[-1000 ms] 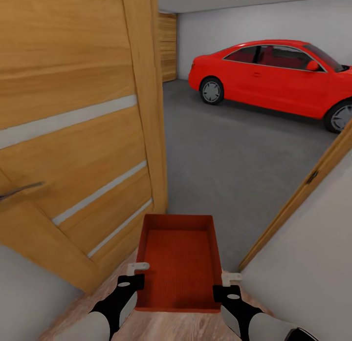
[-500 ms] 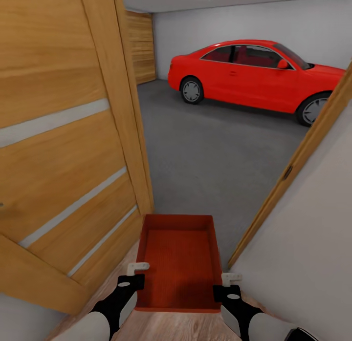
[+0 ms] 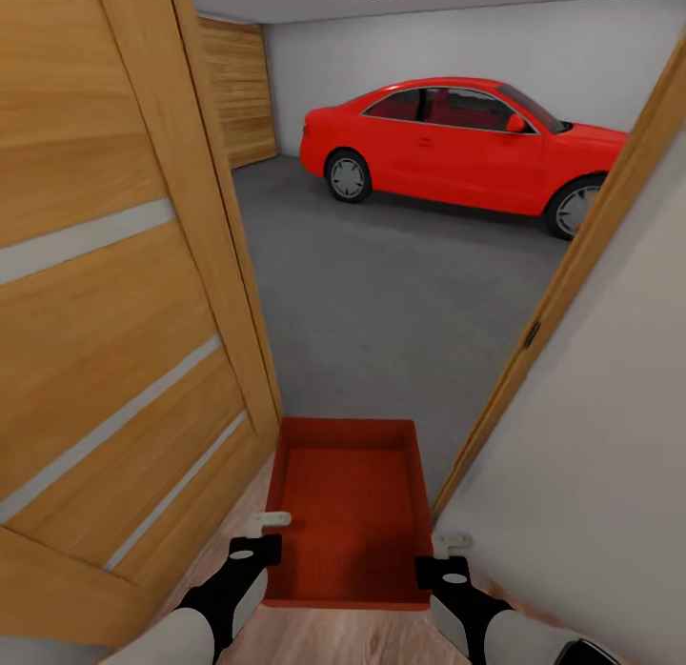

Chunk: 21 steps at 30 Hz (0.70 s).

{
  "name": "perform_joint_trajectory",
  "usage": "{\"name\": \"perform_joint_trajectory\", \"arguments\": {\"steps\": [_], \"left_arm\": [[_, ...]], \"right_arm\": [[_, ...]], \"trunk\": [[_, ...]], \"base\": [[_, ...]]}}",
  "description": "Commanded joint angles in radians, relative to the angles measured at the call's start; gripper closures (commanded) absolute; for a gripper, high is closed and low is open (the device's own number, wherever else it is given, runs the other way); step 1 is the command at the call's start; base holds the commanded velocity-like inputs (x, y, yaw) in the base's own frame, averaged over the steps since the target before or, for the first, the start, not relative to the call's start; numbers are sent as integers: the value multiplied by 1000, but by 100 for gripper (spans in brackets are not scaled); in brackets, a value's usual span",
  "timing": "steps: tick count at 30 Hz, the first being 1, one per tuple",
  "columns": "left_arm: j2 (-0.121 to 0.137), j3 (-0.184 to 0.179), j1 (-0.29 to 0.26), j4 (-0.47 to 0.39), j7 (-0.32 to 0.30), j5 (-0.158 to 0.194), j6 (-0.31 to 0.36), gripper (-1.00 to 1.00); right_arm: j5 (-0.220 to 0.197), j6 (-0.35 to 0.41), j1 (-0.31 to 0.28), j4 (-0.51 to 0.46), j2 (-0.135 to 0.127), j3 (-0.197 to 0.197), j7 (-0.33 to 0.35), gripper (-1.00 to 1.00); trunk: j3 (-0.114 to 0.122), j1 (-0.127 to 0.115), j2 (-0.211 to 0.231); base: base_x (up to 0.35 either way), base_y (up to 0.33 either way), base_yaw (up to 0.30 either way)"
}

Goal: Move the two storage containers from the living room to the garage. In the garage, place one container on the floor and stack the other container on top of it (either order is fine).

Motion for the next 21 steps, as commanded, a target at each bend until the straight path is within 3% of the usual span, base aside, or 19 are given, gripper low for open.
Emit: {"name": "perform_joint_trajectory", "arguments": {"steps": [1, 14, 21], "left_arm": [[1, 23, -1, -48, 6, -15, 7, 100], [1, 24, -1, -48, 6, -15, 7, 100], [1, 24, -1, -48, 6, -15, 7, 100]], "right_arm": [[-16, -3, 0, 36, 0, -3, -1, 100], [-16, -4, 0, 36, 1, -3, -1, 100], [-15, -4, 0, 36, 2, -3, -1, 100]], "trunk": [[-1, 1, -1], [-1, 1, -1], [-1, 1, -1]], "base": [[263, 173, -9], [283, 212, -5], [285, 216, -234]]}}
